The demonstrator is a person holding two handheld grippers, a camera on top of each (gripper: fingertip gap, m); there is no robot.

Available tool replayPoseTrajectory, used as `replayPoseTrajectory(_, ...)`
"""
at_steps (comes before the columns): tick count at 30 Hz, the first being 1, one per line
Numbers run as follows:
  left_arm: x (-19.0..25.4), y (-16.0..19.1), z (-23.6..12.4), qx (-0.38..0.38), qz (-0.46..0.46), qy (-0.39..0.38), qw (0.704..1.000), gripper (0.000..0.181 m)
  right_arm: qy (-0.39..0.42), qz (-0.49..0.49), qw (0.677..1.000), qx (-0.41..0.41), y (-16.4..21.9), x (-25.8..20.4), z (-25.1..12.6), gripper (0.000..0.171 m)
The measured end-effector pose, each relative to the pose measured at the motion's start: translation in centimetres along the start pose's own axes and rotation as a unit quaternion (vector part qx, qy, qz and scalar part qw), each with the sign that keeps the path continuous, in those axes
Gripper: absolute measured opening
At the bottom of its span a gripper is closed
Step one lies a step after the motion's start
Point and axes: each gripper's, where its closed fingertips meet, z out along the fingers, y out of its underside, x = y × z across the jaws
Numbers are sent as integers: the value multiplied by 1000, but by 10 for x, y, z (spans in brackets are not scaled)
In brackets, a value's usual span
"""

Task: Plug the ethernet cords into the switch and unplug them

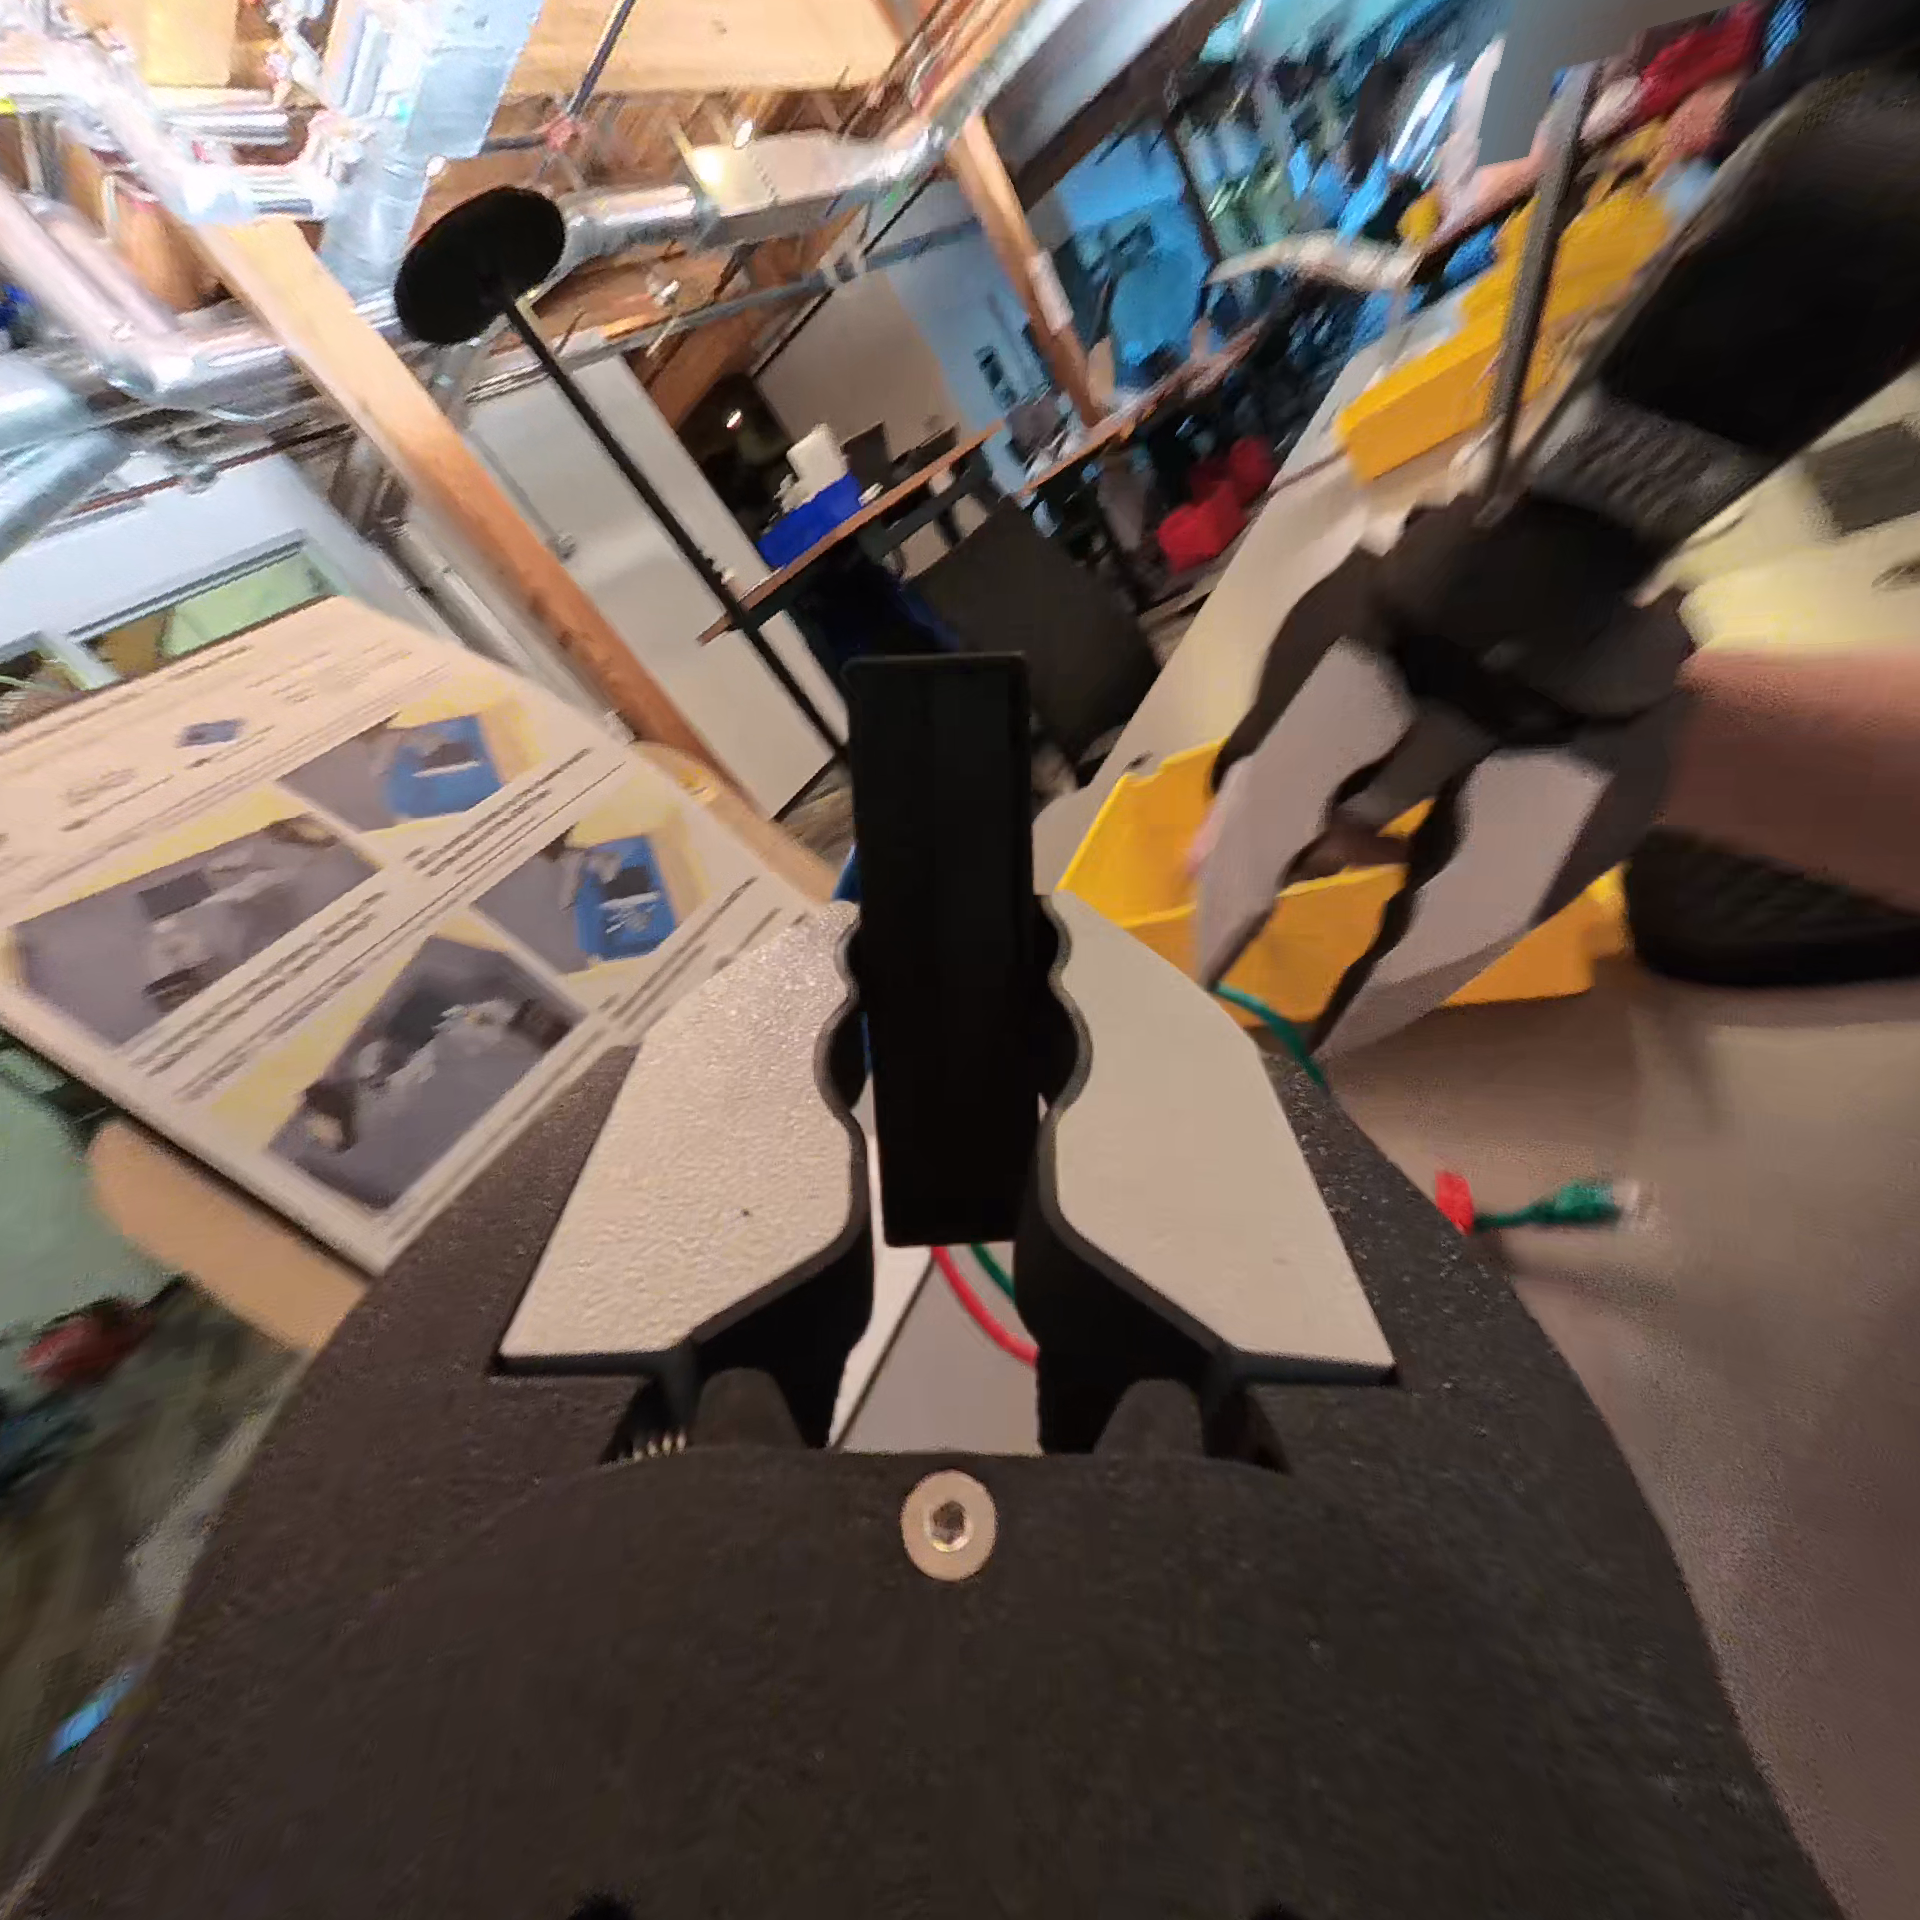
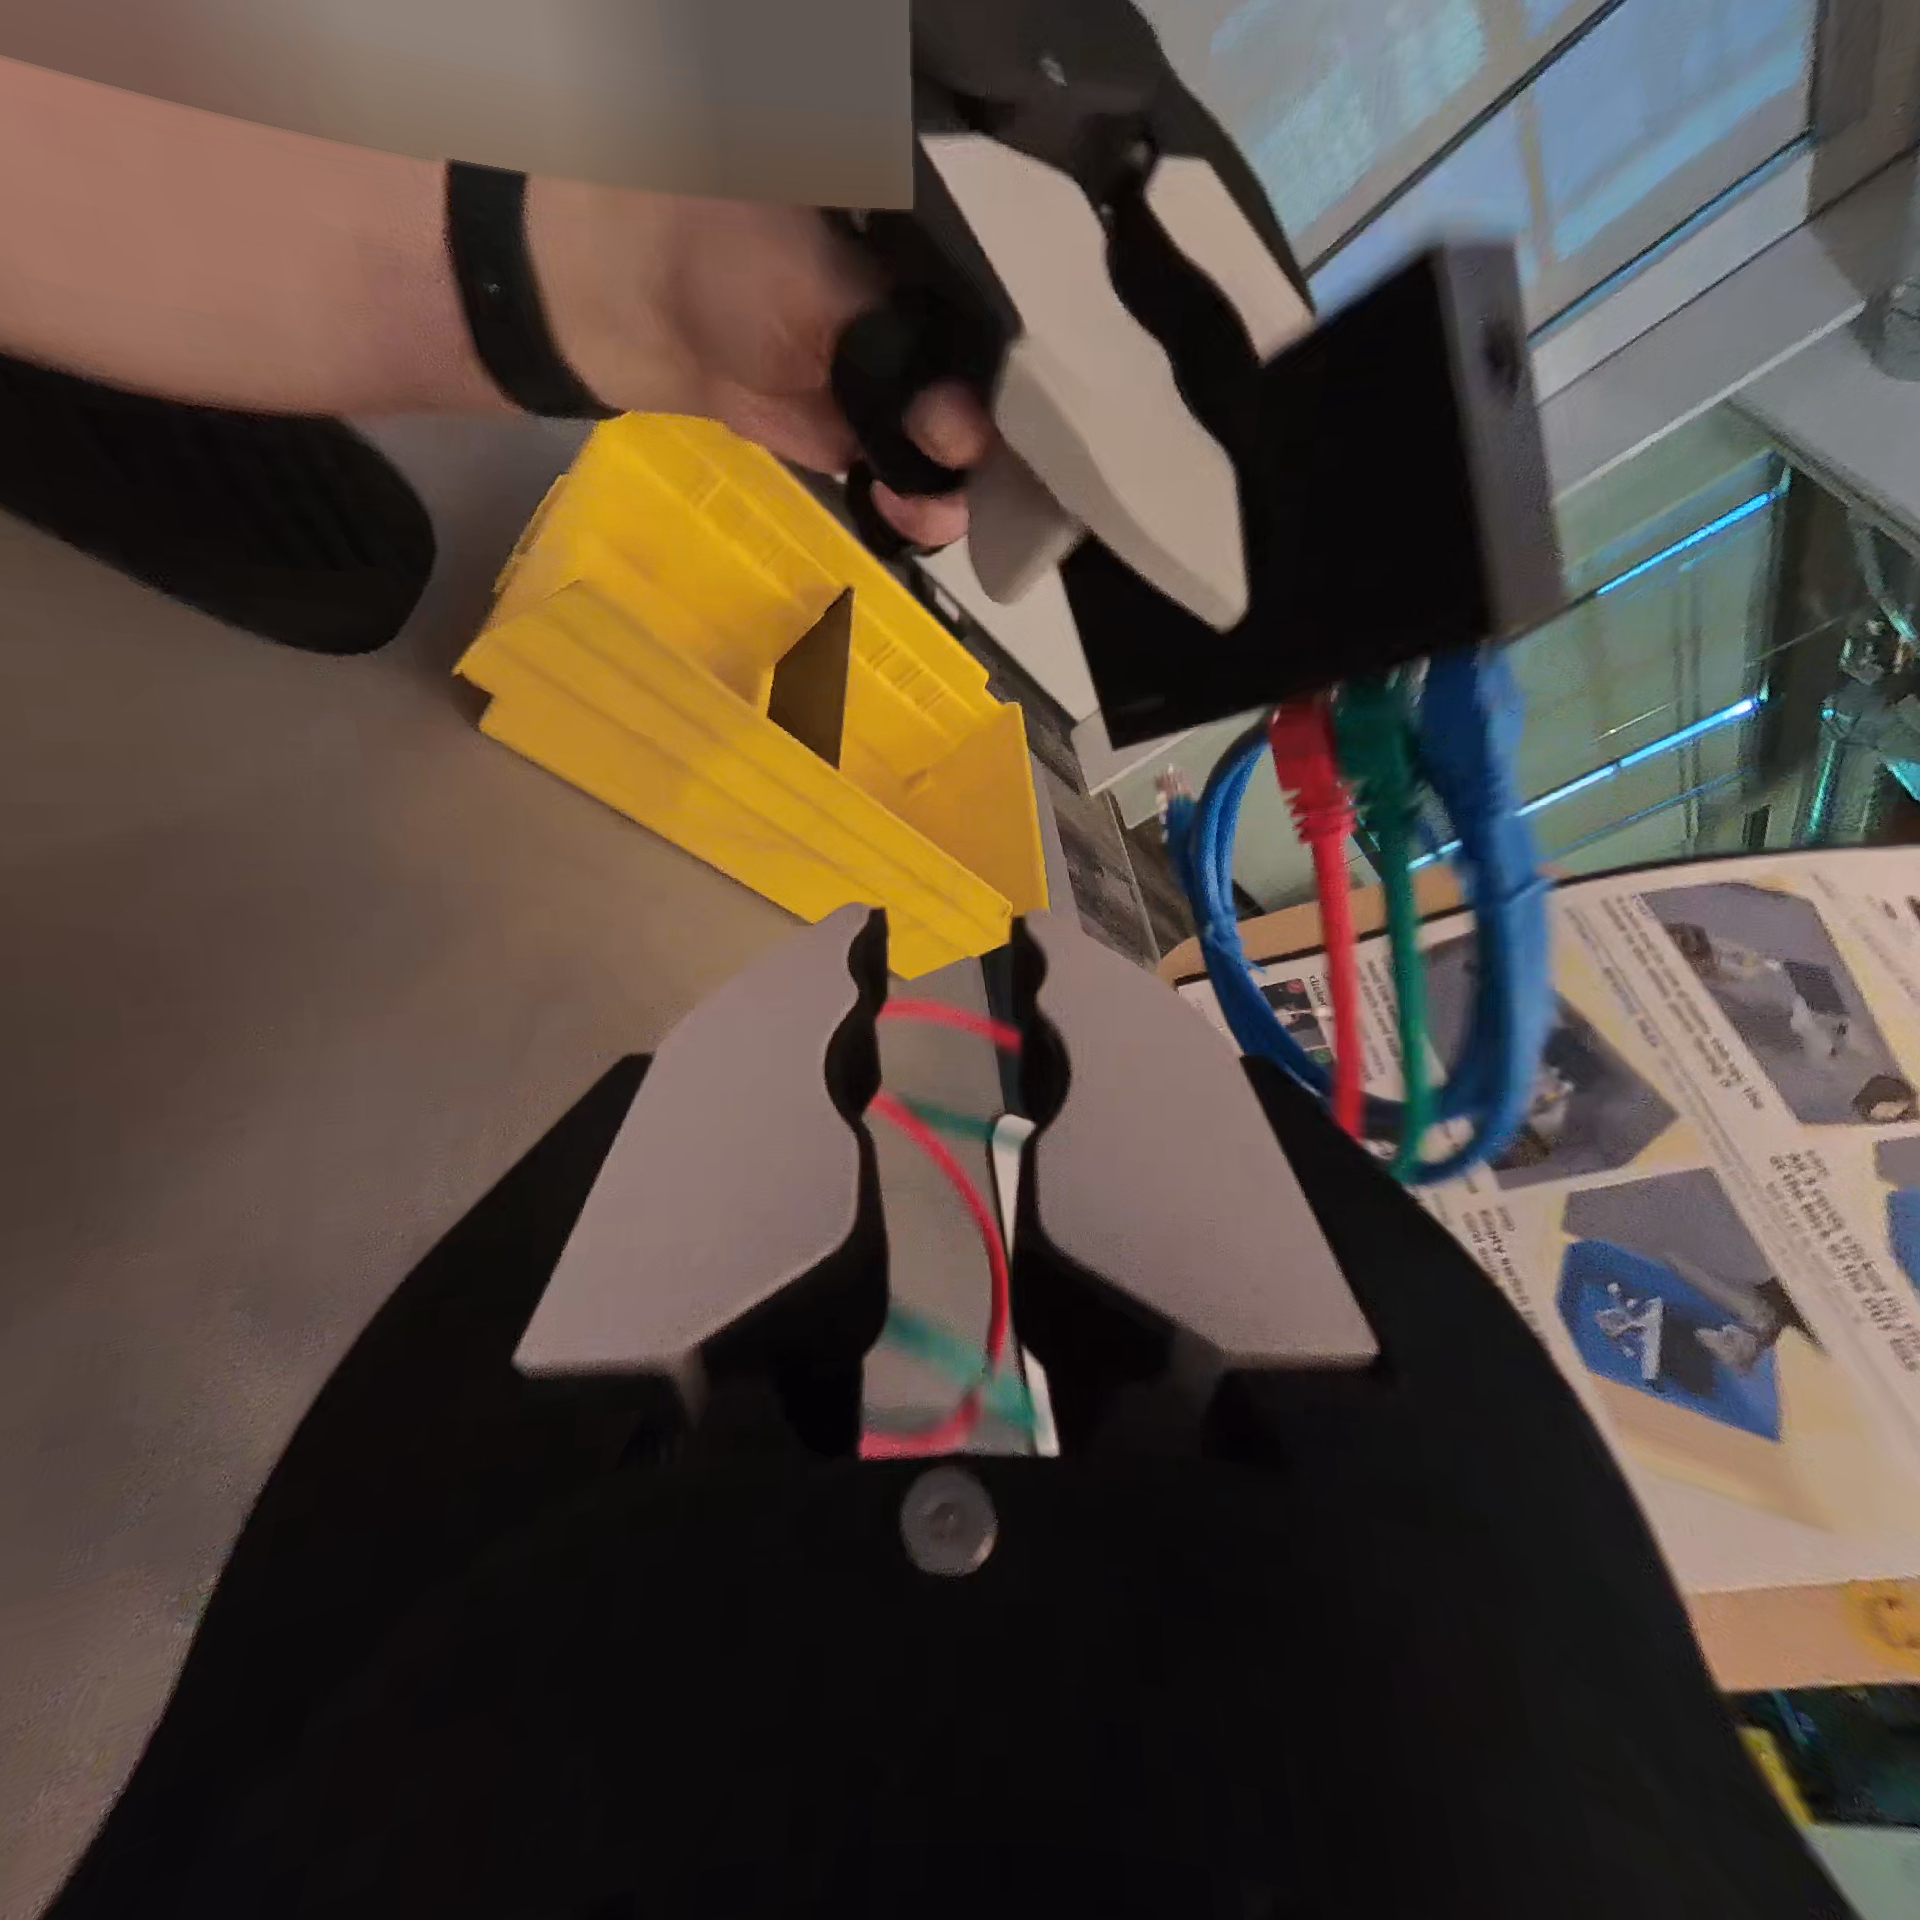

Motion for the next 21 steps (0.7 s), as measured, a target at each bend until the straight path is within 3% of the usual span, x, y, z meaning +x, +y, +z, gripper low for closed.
replayPoseTrajectory(4,-5,23,3,-75,87,-33,993,27,70,-50,996,2,-34,19,-18,18)
replayPoseTrajectory(9,24,46,19,-135,171,8,976,27,125,-127,979,-98,-25,31,-23,47)
replayPoseTrajectory(16,66,63,29,-179,241,82,950,27,78,-227,946,-217,17,10,1,46)
replayPoseTrajectory(21,74,70,32,-194,265,93,940,27,47,-227,938,-258,26,-1,5,38)
